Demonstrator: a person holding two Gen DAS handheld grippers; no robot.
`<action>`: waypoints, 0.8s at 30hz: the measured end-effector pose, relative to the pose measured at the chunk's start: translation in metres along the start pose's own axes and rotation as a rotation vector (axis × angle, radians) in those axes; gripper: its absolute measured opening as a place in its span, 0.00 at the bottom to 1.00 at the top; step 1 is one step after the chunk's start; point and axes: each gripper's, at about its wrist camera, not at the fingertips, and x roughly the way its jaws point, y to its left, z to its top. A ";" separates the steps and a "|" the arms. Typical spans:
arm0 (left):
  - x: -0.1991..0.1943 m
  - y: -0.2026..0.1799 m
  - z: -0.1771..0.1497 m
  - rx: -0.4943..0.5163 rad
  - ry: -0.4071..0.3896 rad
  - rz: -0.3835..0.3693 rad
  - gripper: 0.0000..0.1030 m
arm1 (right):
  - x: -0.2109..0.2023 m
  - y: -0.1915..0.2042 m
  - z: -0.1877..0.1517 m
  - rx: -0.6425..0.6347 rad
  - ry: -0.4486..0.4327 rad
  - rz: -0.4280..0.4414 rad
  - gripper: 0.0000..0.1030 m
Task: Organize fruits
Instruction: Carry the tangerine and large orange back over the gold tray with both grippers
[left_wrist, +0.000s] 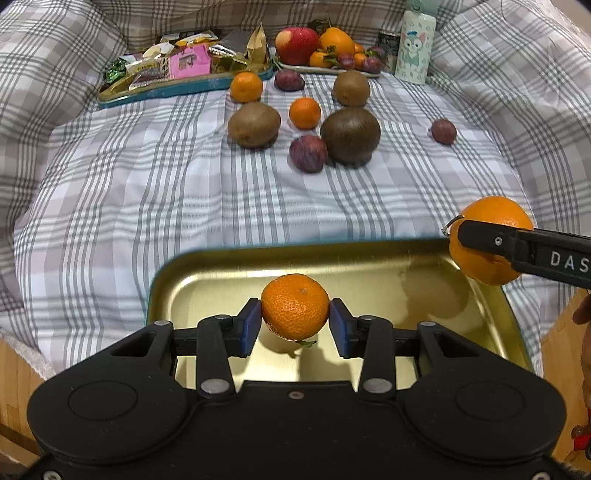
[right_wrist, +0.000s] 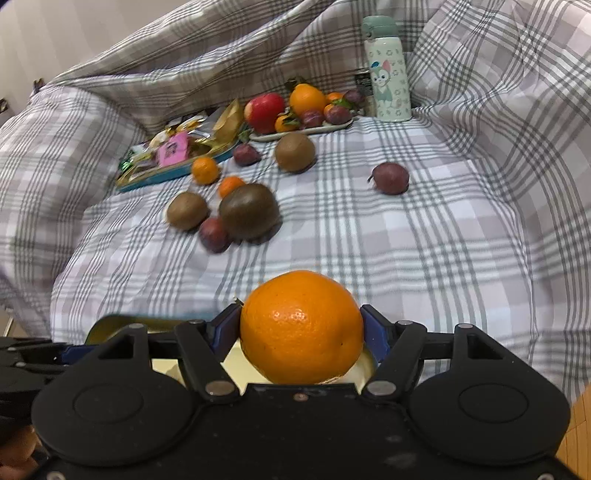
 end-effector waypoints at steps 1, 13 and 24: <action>-0.001 -0.001 -0.004 0.000 0.003 0.001 0.47 | -0.003 0.002 -0.005 -0.005 0.003 0.005 0.70; -0.013 -0.006 -0.050 -0.003 0.022 0.041 0.47 | -0.025 0.012 -0.058 -0.069 0.059 0.036 0.70; -0.016 -0.003 -0.053 -0.016 -0.035 0.082 0.46 | -0.021 0.006 -0.075 -0.063 0.055 0.026 0.71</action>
